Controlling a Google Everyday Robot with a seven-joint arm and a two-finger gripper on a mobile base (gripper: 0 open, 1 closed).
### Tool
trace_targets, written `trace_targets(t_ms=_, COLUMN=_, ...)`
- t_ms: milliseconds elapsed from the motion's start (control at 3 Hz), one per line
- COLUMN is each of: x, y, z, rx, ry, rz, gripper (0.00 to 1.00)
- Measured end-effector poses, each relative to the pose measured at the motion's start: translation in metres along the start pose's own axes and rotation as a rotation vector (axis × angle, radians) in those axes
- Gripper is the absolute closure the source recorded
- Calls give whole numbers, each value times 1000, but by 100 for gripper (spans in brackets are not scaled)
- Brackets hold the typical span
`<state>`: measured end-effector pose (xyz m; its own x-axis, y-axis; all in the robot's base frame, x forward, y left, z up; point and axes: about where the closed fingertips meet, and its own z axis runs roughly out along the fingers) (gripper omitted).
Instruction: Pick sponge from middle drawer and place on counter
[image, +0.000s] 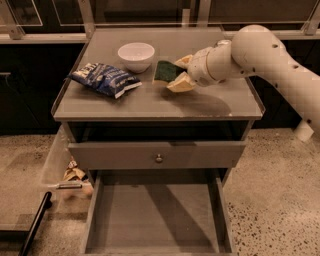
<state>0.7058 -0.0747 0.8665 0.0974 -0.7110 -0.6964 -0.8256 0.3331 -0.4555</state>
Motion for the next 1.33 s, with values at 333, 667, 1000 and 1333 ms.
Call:
trace_targets(t_ms=333, x=-1, y=-3, z=-1, rx=6, ry=-3, rz=1, gripper=81)
trace_targets(t_ms=667, x=-1, y=-3, z=-1, rx=5, ry=-3, rz=1, gripper=58)
trace_targets(t_ms=1000, x=-1, y=-3, z=-1, rx=5, ry=-3, rz=1, gripper=35)
trace_targets(t_ms=1333, x=-1, y=-3, z=-1, rx=5, ry=-3, rz=1, gripper=12)
